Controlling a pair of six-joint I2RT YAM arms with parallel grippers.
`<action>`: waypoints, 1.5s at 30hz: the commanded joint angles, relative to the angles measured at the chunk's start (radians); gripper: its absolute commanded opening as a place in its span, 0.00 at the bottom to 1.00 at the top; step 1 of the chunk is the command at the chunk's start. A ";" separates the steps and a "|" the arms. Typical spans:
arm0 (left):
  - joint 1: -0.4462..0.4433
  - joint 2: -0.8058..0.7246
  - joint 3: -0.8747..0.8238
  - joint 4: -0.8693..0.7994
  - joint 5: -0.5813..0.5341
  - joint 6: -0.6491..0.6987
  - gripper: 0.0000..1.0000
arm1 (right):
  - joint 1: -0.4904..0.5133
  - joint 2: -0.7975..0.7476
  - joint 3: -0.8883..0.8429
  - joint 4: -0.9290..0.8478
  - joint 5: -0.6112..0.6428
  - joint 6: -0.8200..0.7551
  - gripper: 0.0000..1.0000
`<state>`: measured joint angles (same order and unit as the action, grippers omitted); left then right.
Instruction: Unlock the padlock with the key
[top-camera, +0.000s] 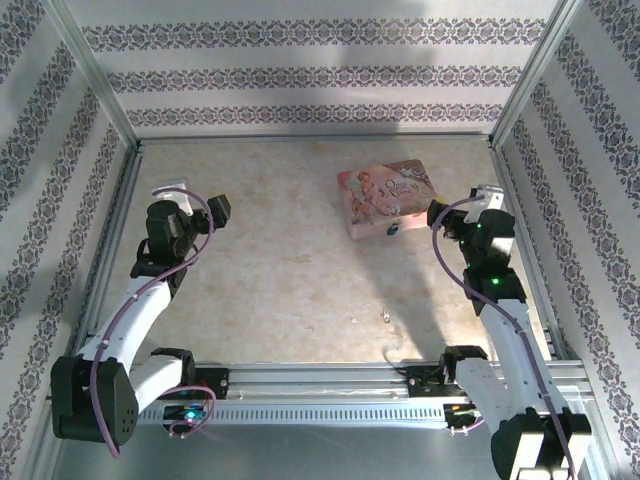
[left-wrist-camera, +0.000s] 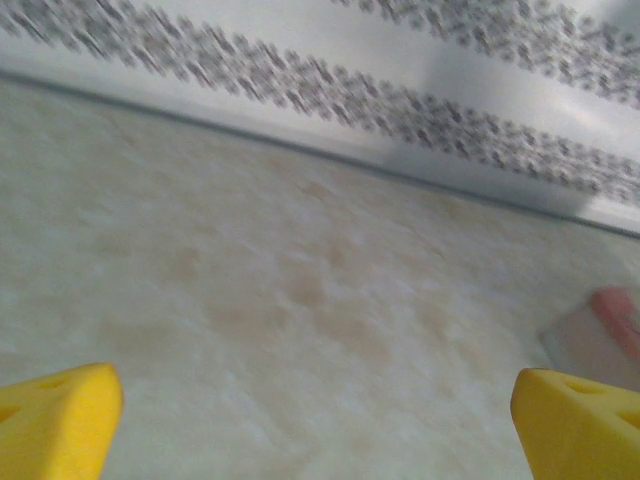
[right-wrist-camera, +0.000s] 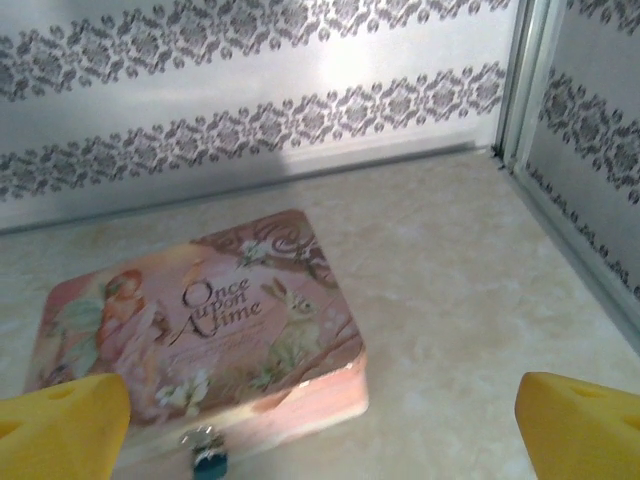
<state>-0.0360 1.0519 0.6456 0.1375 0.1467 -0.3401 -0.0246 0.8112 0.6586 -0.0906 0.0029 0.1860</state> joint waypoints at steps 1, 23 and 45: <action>-0.033 -0.003 0.039 -0.175 0.168 -0.105 1.00 | -0.008 -0.014 0.062 -0.269 -0.091 0.040 0.98; -0.391 0.506 0.287 0.056 0.331 -0.361 0.97 | -0.156 0.364 0.185 -0.066 -0.380 0.128 0.98; -0.461 1.073 0.785 0.097 0.436 -0.520 0.90 | -0.222 0.877 0.338 0.265 -0.535 0.272 0.98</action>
<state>-0.4725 2.0895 1.3636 0.2398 0.5465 -0.8368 -0.2401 1.6474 0.9592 0.1078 -0.4580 0.4282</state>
